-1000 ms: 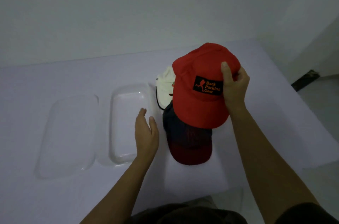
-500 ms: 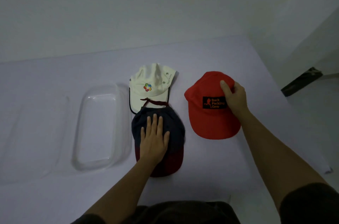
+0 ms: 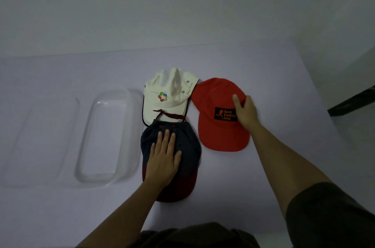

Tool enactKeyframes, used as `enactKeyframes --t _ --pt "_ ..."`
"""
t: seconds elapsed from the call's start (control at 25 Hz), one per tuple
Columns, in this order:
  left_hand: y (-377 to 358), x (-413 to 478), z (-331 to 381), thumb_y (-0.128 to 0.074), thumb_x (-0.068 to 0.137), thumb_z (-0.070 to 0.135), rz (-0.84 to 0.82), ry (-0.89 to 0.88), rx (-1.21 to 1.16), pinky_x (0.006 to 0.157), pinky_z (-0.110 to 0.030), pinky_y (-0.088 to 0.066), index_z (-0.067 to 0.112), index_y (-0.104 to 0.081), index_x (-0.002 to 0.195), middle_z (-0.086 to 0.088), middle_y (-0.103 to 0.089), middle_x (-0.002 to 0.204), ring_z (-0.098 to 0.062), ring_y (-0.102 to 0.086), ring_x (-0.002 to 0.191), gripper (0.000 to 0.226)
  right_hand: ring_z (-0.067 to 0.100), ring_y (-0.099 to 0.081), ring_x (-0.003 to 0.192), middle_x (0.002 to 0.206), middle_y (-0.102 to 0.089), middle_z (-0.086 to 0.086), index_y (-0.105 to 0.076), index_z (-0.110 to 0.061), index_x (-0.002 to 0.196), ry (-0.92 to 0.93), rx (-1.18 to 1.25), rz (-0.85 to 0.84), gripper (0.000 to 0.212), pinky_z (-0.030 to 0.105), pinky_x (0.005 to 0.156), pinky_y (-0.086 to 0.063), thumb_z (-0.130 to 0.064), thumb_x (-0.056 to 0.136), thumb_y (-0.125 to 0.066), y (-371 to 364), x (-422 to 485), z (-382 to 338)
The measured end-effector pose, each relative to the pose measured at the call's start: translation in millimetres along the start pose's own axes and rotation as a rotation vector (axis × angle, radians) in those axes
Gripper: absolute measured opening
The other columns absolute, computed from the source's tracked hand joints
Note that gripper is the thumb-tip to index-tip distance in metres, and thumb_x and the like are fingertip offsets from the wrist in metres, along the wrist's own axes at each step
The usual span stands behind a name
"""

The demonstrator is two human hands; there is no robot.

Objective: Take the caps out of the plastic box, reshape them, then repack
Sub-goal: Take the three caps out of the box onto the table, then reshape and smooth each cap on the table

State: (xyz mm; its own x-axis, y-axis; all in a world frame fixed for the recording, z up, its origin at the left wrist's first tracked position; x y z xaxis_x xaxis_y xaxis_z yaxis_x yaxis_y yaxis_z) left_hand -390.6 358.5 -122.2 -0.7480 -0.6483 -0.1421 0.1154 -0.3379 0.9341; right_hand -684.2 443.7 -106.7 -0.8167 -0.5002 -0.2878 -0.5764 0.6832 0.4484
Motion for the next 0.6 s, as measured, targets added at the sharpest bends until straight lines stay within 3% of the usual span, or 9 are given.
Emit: enactKeyframes --t 0.12,0.2,0.32,0.44,0.6 --pt "-1.7 0.0 -1.3 -0.001 0.089 0.056 0.017 0.007 -0.006 0.113 -0.038 -0.001 0.017 -0.01 0.147 0.002 0.002 0.152 -0.019 0.007 0.142 0.071 0.029 -0.052 0.112 0.123 -0.053 0.015 -0.045 -0.001 0.125 -0.055 -0.026 0.044 0.075 0.04 0.094 -0.045 -0.065 0.085 -0.041 -4.4 3.3 8.4" --pt "-1.4 -1.2 -1.1 0.0 0.089 0.057 0.028 0.002 -0.018 0.114 -0.039 -0.001 0.018 -0.008 0.147 0.002 0.002 0.152 -0.019 0.007 0.142 0.07 0.034 -0.042 0.124 0.133 -0.045 0.021 -0.039 -0.001 0.133 -0.054 -0.129 0.181 0.067 0.044 0.106 -0.036 -0.053 0.091 -0.04 -2.5 -1.0 5.5" --pt "4.3 -5.2 -0.2 -0.004 0.09 0.058 0.06 -0.008 -0.082 0.114 -0.037 0.002 0.021 -0.002 0.145 0.004 0.003 0.153 -0.016 0.008 0.143 0.067 0.03 -0.041 0.123 0.131 -0.045 0.02 -0.041 0.0 0.13 0.24 -0.191 0.39 0.046 0.035 0.105 -0.031 -0.03 0.094 -0.044 -1.7 -37.8 -19.1" --pt "6.9 -19.4 -6.6 -0.019 0.092 0.051 0.098 -0.014 -0.182 0.115 -0.036 0.0 0.019 -0.003 0.145 0.003 0.001 0.154 -0.013 0.007 0.144 0.064 0.025 -0.042 0.12 0.127 -0.049 0.018 -0.048 -0.001 0.124 0.529 -0.292 0.238 0.039 0.033 0.104 -0.033 -0.018 0.089 -0.049 -37.5 -100.0 -10.6" --pt "-2.3 -49.4 -28.5 -0.018 0.094 0.052 0.094 -0.041 -0.23 0.116 -0.038 -0.01 0.013 -0.007 0.145 -0.003 -0.004 0.154 -0.013 0.002 0.143 0.065 0.021 -0.042 0.123 0.135 -0.044 0.013 -0.046 -0.008 0.13 0.49 -0.363 -0.198 0.046 0.045 0.102 -0.041 -0.013 0.084 -0.052 -88.9 -184.4 27.0"
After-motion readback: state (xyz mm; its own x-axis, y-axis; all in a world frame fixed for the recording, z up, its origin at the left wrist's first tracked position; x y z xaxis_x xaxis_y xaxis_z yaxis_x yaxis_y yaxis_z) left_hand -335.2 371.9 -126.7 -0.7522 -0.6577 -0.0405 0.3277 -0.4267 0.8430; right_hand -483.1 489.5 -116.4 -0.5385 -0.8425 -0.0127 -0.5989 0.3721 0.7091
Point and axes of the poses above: each hand's wrist, its own x-axis towards the middle knuckle, its own y-axis out of the back of the hand, z = x × y, the point moved 4 cm from there along x, towards the middle knuckle
